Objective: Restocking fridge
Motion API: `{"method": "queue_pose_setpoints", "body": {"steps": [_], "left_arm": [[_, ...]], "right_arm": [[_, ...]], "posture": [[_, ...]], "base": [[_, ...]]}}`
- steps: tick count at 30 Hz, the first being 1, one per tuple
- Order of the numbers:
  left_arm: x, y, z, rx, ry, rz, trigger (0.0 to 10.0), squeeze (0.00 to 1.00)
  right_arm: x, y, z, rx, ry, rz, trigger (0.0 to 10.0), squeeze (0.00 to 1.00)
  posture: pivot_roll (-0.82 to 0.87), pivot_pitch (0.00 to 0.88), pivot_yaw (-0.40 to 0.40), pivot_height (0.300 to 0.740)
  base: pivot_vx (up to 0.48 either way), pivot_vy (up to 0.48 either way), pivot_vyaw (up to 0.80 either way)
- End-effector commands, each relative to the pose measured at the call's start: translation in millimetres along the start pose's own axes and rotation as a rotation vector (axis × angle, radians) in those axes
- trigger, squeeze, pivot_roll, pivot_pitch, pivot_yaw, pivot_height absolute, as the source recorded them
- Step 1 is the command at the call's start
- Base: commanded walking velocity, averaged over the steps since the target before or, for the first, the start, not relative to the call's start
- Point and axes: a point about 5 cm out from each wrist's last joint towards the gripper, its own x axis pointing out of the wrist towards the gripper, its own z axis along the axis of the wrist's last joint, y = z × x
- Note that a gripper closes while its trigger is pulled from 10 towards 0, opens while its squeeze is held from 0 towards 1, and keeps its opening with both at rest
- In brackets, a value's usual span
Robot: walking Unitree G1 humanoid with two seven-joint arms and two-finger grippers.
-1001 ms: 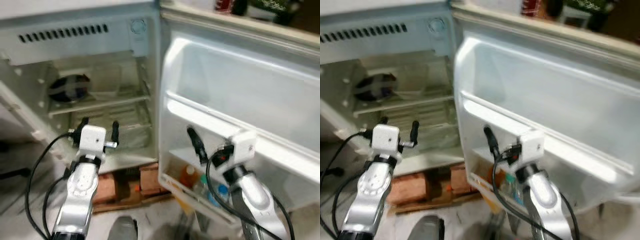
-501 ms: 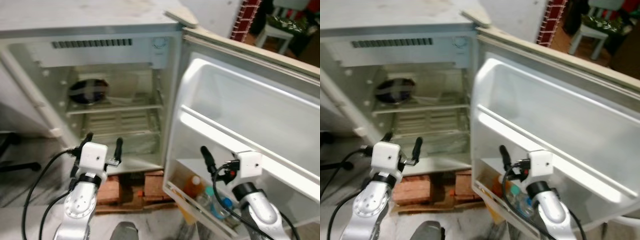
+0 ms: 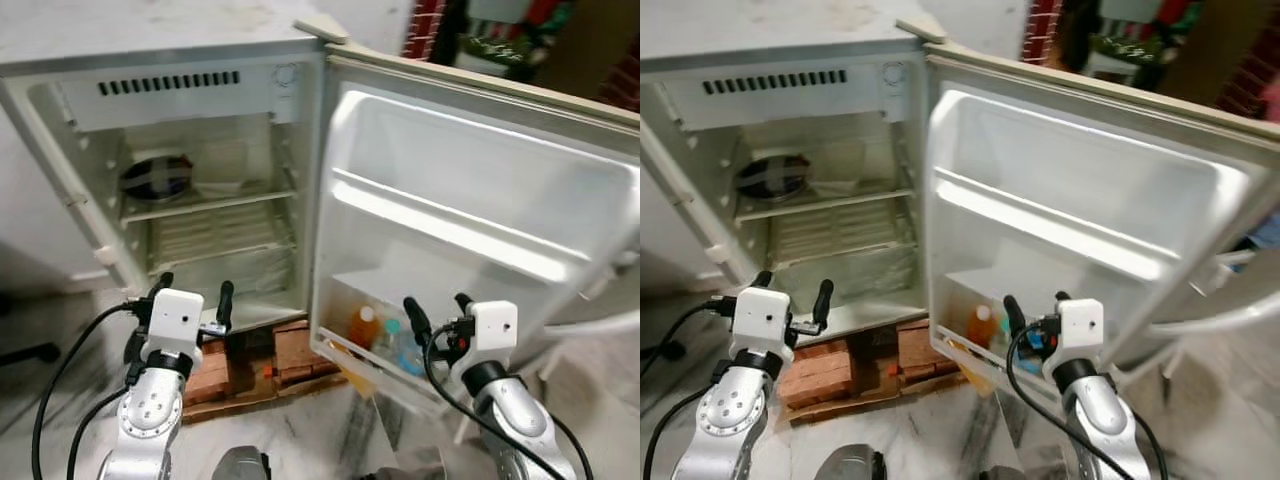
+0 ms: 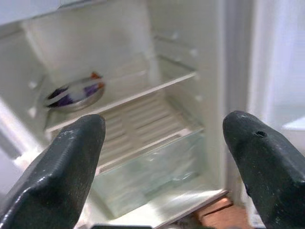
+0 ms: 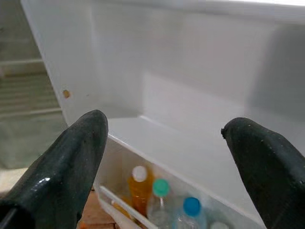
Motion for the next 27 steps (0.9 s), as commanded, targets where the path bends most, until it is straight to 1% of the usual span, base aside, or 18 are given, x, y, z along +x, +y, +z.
{"method": "queue_pose_setpoints", "body": {"steps": [1, 5, 6, 7, 10, 12, 13, 15, 16, 18, 20, 21, 23, 25, 27], "left_arm": [[2.0, 0.9, 1, 0.005, 0.004, 0.004, 10.0, 0.00], [2.6, 1.2, 1, 0.009, 0.003, 0.004, 10.0, 0.00], [3.5, 1.5, 1, 0.014, 0.000, 0.003, 10.0, 0.00], [4.1, 1.7, 2, 0.015, -0.002, 0.001, 10.0, 0.00], [7.4, 1.5, 3, 0.021, -0.006, -0.012, 10.0, 0.00], [9.6, 1.3, 4, 0.022, -0.007, -0.017, 10.0, 0.00], [9.8, 1.5, 4, 0.022, -0.005, -0.016, 10.0, 0.00], [10.1, 2.5, 4, 0.002, -0.005, -0.015, 10.0, 0.00], [10.2, 3.0, 6, -0.011, -0.014, -0.028, 10.0, 0.00], [10.7, 3.2, 6, 0.007, -0.015, -0.030, 10.0, 0.00], [11.1, 3.0, 7, 0.006, -0.018, -0.030, 10.0, 0.00], [11.9, 3.8, 7, -0.005, -0.022, -0.020, 10.0, 0.00], [12.7, 4.7, 6, -0.007, -0.025, -0.008, 10.0, 0.00], [17.0, 7.4, 6, -0.026, -0.022, 0.027, 10.0, 0.00], [18.4, 6.1, 6, -0.026, -0.026, 0.025, 10.0, 0.00]], "right_arm": [[1.5, -4.9, 2, 0.017, 0.009, -0.018, 10.0, 0.00], [1.1, -1.8, 9, 0.025, -0.024, 0.015, 10.0, 0.00], [1.1, -1.0, 13, -0.026, -0.043, 0.032, 10.0, 0.00], [2.2, -1.2, 13, -0.056, -0.032, 0.030, 10.0, 0.00], [8.4, -0.6, 12, -0.094, 0.017, 0.027, 10.0, 0.00], [11.4, 1.5, 18, -0.139, -0.003, -0.016, 10.0, 0.00], [11.7, 2.3, 19, -0.145, -0.004, -0.030, 10.0, 0.00], [10.9, 7.7, 20, -0.121, 0.014, -0.010, 10.0, 0.00], [8.0, 14.8, 21, -0.070, 0.024, 0.062, 10.0, 0.00], [5.4, 17.2, 20, -0.024, 0.039, 0.084, 10.0, 0.00], [6.5, 14.1, 23, -0.047, 0.003, 0.040, 10.0, 0.00], [9.8, 11.5, 25, -0.031, -0.013, 0.009, 10.0, 0.00], [12.6, 10.4, 25, 0.027, 0.000, -0.012, 10.0, 0.00], [20.2, 11.9, 37, 0.016, -0.079, -0.045, 10.0, 0.00], [21.9, 13.0, 40, 0.006, -0.091, -0.051, 10.0, 0.00]], "posture": [[0.09, 0.000, -0.004, 0.740], [0.10, 0.000, 0.002, 0.740], [0.09, 0.000, 0.008, 0.740], [0.09, 0.000, 0.008, 0.740], [0.09, 0.000, 0.008, 0.740], [0.09, 0.003, 0.019, 0.740], [0.09, 0.006, 0.023, 0.740], [0.09, 0.012, 0.019, 0.740], [0.09, 0.012, 0.015, 0.740], [0.09, 0.008, 0.012, 0.740], [0.09, 0.005, 0.012, 0.740], [0.09, 0.000, 0.010, 0.740], [0.09, 0.000, 0.006, 0.740], [0.09, 0.000, 0.003, 0.740], [0.08, 0.000, 0.002, 0.740]], "base": [[-0.281, 0.000, 0.00], [-0.303, 0.000, 0.00], [-0.311, 0.000, 0.00], [-0.300, 0.000, 0.00], [-0.286, 0.000, 0.00], [0.000, 0.000, 0.00], [0.000, 0.000, 0.00], [0.000, 0.000, 0.00], [0.000, 0.000, 0.00], [0.000, 0.000, 0.00], [0.000, 0.000, 0.00], [0.000, -0.322, 0.00], [0.000, -0.390, 0.00], [0.000, -0.472, 0.00], [0.000, -0.472, 0.00]]}}
